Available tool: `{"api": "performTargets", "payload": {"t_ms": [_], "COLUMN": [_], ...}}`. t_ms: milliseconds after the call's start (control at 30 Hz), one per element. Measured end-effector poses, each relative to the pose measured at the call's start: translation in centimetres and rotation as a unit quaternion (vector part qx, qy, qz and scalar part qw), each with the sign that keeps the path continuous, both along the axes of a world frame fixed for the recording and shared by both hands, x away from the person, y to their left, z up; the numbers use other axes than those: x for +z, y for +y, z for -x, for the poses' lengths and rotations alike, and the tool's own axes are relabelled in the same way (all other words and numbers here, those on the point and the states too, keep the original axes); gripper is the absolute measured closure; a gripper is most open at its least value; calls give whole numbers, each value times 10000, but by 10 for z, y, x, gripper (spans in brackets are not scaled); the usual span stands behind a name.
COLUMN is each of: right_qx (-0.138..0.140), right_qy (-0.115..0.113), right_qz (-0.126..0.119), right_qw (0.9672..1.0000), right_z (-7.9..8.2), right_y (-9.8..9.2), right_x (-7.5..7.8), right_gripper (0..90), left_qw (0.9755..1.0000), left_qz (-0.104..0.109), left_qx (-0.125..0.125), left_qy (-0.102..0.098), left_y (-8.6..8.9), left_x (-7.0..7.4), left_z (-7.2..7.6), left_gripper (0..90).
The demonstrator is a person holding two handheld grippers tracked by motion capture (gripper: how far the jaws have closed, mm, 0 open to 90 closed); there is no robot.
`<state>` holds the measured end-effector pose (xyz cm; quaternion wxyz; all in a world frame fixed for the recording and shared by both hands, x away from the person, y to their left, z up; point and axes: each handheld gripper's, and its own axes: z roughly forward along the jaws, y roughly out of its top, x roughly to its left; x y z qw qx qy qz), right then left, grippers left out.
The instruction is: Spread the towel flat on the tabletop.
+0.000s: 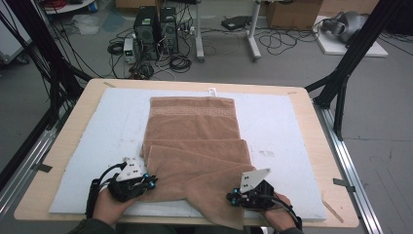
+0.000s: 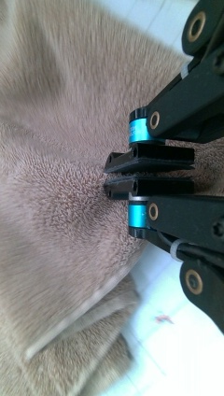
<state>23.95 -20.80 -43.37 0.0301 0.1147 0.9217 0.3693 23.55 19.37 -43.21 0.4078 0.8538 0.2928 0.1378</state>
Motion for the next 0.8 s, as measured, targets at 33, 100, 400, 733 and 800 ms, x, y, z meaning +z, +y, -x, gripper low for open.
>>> {"api": "performTargets", "payload": {"t_ms": [33, 100, 400, 733, 800], "right_qx": [49, 159, -27, -37, -16], "right_qy": [11, 2, -379, -21, -22], "right_qz": [-63, -164, -528, 282, 112], "right_qw": [10000, 9997, 9979, 9996, 9999], "right_z": [5, 17, 21, -14, -13], "right_y": [-1, -4, -13, 11, 10], "right_x": [3, 12, 51, 0, -4], "right_gripper": [868, 868, 657, 702, 812], "left_qw": [10000, 9999, 9996, 9996, 9996], "left_qz": [53, 70, 109, -1, -51], "left_qx": [-22, -87, -164, -204, -239], "left_qy": [33, 41, -222, 184, 151], "left_y": [2, 6, 6, -9, -9], "left_x": [3, 13, 39, -13, -12], "left_z": [7, 24, 37, -3, 2], "left_gripper": [854, 854, 596, 727, 848]}}
